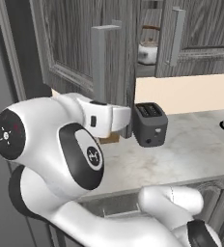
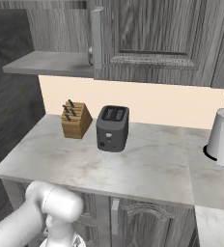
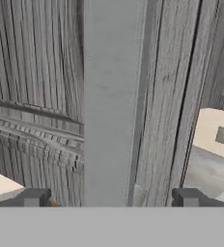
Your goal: Open the cabinet, pick the kettle from the cabinet, and place it in the sink.
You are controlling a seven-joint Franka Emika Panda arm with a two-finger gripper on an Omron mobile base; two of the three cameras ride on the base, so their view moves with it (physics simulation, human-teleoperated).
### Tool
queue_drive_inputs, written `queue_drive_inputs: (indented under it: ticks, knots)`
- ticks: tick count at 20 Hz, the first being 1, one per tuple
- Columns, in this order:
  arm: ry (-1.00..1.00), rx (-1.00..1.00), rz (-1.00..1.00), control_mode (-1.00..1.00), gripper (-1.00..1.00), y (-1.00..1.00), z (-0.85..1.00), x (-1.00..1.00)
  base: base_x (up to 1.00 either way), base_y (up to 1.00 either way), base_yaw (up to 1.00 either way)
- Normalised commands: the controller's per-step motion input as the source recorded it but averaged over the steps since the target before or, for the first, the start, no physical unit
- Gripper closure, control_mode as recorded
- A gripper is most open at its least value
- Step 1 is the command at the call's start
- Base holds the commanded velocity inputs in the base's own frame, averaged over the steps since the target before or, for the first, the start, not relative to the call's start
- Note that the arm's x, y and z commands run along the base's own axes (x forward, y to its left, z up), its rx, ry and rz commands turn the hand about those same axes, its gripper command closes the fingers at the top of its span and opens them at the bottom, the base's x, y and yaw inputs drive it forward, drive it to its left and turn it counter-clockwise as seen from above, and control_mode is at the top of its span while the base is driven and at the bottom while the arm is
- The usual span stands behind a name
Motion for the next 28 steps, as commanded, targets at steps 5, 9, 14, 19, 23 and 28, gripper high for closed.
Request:
queue_drive_inputs:
  ticks: [5, 9, 14, 19, 23, 28]
  knots:
    - [-0.14, 0.02, 0.33, -1.00, -1.00, 0.00, -0.14, 0.11, 0.00, 0.00, 0.00]
    - [0.00, 0.09, 0.26, -1.00, -1.00, -0.14, 0.00, -0.18, 0.00, 0.00, 0.00]
    - [-0.03, 0.12, 0.27, -1.00, -1.00, -0.25, 0.06, -0.31, 0.00, 0.00, 0.00]
    - [0.00, 0.08, 0.14, -1.00, -1.00, -0.24, 0.21, -0.32, 0.00, 0.00, 0.00]
    - [0.06, 0.07, 0.08, -1.00, -1.00, -0.31, 0.22, -0.24, 0.00, 0.00, 0.00]
    - [0.12, 0.10, 0.09, -1.00, -1.00, -0.38, 0.19, -0.19, 0.00, 0.00, 0.00]
